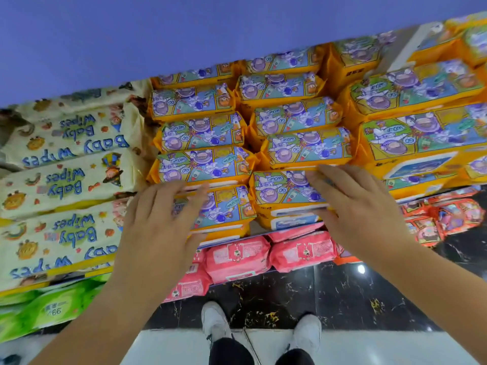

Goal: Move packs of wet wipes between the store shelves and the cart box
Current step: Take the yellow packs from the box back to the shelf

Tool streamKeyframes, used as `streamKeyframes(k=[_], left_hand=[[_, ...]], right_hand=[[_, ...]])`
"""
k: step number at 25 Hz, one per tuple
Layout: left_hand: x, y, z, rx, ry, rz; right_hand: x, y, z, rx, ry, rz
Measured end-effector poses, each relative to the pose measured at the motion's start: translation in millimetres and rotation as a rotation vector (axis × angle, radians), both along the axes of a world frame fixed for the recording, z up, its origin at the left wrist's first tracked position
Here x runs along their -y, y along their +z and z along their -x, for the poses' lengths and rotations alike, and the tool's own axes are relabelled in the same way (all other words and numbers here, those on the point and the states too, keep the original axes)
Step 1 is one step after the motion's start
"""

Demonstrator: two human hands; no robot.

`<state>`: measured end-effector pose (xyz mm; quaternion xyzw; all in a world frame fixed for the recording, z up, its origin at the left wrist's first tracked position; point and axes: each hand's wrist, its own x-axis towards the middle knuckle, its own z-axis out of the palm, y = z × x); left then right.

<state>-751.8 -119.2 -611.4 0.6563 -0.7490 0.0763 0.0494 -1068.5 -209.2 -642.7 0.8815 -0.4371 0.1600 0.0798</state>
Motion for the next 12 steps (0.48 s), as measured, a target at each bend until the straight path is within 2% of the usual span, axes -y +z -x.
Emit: streamKeyframes(k=[2,5,8,10,12], left_hand=[[-2.8,-9.5,-2.6,0.002,-0.064,0.008],[-3.9,-23.9,3.8,-0.013,-0.007,0.005],[-2.6,-17.7,13.6,-0.049,0.015,-0.087],[-0.1,-8.5,18.4,-0.128,0.047,-0.154],[-0.4,8.6,27.8,-0.247,0.125,-0.214]], right_hand=[[4.5,-5.4,1.9,-0.034,0.020,0.002],[12.8,-10.3,8.3,-0.069,0.049,0.012],[12.1,-4.0,7.6,-0.085,0.037,-0.052],[1.4,4.8,0.5,-0.005,-0.052,-0.178],[-14.1,21.7,-14.2,0.205,-0.186,-0.388]])
